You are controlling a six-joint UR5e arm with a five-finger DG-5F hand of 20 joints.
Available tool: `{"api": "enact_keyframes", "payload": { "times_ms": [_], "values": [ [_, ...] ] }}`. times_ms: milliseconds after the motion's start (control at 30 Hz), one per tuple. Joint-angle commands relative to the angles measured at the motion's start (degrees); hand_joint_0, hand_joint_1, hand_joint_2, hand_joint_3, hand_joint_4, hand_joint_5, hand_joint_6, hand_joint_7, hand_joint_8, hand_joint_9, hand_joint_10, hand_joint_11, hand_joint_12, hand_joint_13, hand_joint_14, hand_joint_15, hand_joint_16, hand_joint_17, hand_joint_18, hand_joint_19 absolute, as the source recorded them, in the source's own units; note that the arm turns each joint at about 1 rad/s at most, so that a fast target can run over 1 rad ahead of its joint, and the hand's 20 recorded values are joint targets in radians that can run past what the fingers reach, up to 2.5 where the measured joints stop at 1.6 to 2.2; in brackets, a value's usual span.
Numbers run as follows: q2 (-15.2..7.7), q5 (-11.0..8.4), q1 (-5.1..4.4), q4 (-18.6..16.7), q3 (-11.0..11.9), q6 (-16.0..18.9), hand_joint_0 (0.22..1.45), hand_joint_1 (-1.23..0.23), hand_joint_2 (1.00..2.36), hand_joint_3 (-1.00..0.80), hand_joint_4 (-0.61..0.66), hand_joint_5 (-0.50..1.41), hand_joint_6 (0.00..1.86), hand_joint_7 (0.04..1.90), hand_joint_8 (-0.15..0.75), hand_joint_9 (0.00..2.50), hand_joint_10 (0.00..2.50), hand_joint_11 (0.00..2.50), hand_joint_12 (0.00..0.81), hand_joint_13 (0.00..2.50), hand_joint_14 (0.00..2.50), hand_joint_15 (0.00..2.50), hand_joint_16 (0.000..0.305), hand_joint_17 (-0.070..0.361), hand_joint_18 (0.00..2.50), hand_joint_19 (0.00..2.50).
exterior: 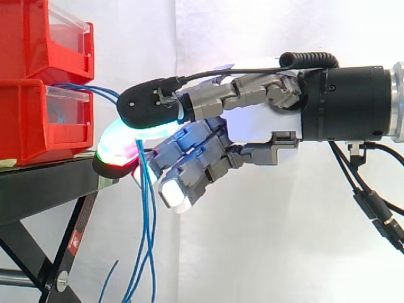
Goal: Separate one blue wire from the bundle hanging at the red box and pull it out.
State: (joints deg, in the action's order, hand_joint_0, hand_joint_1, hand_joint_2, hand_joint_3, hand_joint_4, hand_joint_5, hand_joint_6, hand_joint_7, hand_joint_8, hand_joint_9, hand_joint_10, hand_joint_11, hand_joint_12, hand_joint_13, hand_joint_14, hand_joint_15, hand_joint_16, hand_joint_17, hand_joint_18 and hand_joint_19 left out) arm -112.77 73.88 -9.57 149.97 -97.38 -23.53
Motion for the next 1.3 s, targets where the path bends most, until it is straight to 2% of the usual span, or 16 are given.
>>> {"api": "enact_keyframes", "payload": {
  "times_ms": [0, 300, 433, 567, 667, 967, 1067, 1100, 1167, 1233, 1267],
  "values": [
    [0.0, -0.05, -0.10, 0.1, 0.0, 0.2, 0.60, -0.77, 1.00, 0.09, 0.00, -0.16, 0.91, 1.04, 0.438, 0.73, 0.01, 0.73, 0.589, 1.04, 0.01, 0.45, 0.068, 0.153, 0.96, 0.39],
    [0.0, 0.21, -0.10, 0.3, 0.0, 0.3, 0.60, -0.77, 1.00, 0.09, 0.05, -0.15, 0.91, 1.05, 0.475, 0.80, 0.01, 0.56, 0.617, 1.08, 0.01, 0.17, 0.066, 0.148, 0.96, 0.26],
    [0.0, 0.82, -0.10, 0.3, 0.0, 2.5, 0.60, -0.77, 1.00, 0.08, 0.06, -0.15, 0.91, 1.05, 0.474, 0.80, 0.01, 0.54, 0.630, 1.11, 0.00, 0.13, 0.066, 0.149, 0.95, 0.23],
    [0.0, 3.02, -0.18, 0.6, 0.0, 9.8, 0.60, -0.76, 1.00, 0.08, 0.08, -0.15, 0.91, 1.06, 0.478, 0.81, 0.01, 0.52, 0.634, 1.15, 0.00, 0.11, 0.066, 0.149, 0.96, 0.20],
    [0.0, 3.29, -0.18, 1.1, 0.0, 14.4, 0.60, -0.76, 1.00, 0.08, 0.10, -0.15, 0.91, 1.07, 0.485, 0.81, 0.01, 0.52, 0.631, 1.29, 0.00, 0.09, 0.066, 0.148, 0.96, 0.14],
    [0.0, 4.08, -0.18, 2.2, 0.0, 16.7, 0.60, -0.74, 1.00, 0.07, 0.12, -0.16, 0.92, 1.05, 0.483, 0.80, 0.01, 0.46, 0.636, 1.36, 0.00, 0.08, 0.065, 0.146, 0.95, 0.10],
    [0.0, 5.04, -0.18, 2.2, 0.0, 19.7, 0.60, -0.74, 1.00, 0.06, 0.12, -0.16, 0.92, 1.04, 0.479, 0.79, 0.01, 0.47, 0.640, 1.30, 0.00, 0.09, 0.067, 0.151, 0.94, 0.11],
    [0.0, 5.04, -0.18, 2.2, 0.0, 19.7, 0.60, -0.74, 1.00, 0.06, 0.12, -0.16, 0.92, 1.03, 0.471, 0.77, 0.01, 0.47, 0.646, 1.26, 0.00, 0.09, 0.068, 0.153, 0.93, 0.12],
    [0.0, 5.22, -0.18, 2.4, 0.0, 23.4, 0.60, -0.74, 1.00, 0.05, 0.12, -0.16, 0.92, 1.04, 0.467, 0.75, 0.01, 0.48, 0.637, 1.18, 0.00, 0.10, 0.069, 0.156, 0.91, 0.13],
    [0.0, 5.22, -0.18, 2.7, 0.0, 25.0, 0.60, -0.73, 1.00, 0.05, 0.12, -0.16, 0.92, 1.04, 0.463, 0.74, 0.01, 0.48, 0.650, 1.09, 0.00, 0.09, 0.071, 0.161, 0.88, 0.15],
    [0.0, 5.22, -0.18, 3.2, 0.0, 27.0, 0.60, -0.73, 1.00, 0.05, 0.12, -0.16, 0.92, 1.04, 0.462, 0.73, 0.01, 0.49, 0.653, 1.07, 0.00, 0.08, 0.072, 0.162, 0.88, 0.15]
  ]
}}
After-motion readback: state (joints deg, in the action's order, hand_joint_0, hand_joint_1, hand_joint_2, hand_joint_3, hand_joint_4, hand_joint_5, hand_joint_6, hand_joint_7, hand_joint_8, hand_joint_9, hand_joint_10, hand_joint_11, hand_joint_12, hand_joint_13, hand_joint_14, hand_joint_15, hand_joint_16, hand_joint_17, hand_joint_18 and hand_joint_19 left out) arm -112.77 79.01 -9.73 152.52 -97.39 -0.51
